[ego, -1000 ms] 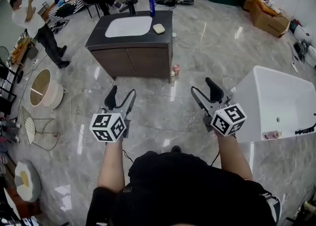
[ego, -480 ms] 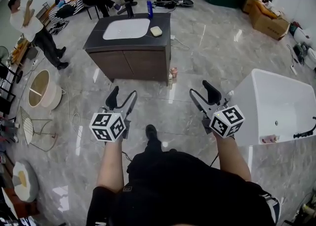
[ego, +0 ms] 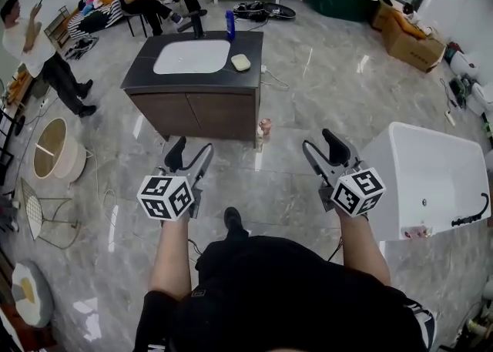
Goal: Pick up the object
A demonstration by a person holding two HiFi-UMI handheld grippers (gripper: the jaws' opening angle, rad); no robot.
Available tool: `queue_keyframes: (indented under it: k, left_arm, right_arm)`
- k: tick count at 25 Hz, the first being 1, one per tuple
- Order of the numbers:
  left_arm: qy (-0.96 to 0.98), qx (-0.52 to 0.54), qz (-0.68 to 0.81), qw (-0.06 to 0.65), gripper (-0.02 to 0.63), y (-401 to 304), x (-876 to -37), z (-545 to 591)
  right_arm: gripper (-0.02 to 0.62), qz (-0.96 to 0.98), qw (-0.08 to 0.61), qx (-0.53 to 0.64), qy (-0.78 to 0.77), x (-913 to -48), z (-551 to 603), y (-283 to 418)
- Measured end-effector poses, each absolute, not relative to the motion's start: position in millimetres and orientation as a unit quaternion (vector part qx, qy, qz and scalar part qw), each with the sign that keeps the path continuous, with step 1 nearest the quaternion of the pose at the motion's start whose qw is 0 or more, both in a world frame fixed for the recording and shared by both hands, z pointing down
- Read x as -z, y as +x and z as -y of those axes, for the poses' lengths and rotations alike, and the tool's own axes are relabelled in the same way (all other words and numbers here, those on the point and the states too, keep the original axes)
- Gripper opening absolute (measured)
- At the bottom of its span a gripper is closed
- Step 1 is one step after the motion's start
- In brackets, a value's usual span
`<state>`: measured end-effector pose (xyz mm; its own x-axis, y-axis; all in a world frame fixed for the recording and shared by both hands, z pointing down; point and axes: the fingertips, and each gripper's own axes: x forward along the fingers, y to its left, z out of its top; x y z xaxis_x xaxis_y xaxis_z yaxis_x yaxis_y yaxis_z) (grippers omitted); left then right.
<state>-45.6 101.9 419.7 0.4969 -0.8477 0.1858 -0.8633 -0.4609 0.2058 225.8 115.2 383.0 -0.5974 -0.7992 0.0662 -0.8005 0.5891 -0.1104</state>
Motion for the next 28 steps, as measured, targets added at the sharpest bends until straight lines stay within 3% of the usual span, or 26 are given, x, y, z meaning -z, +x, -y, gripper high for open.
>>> queue_keyframes:
  k: [16,28]
  left_arm:
    - [0.862,-0.038,0.474,0.177,0.314,-127.4,-458.2,42.4]
    - [0.859,-0.036,0.486,0.158,0.313,-188.9,-437.4,78.2]
  right_arm:
    - [0.267,0.89,0.061,-0.091,0.443,-403.0,37.2,122.4]
    - [0.267,0.899,0.038,-0.082,0.428,-383.1,79.2,64.2]
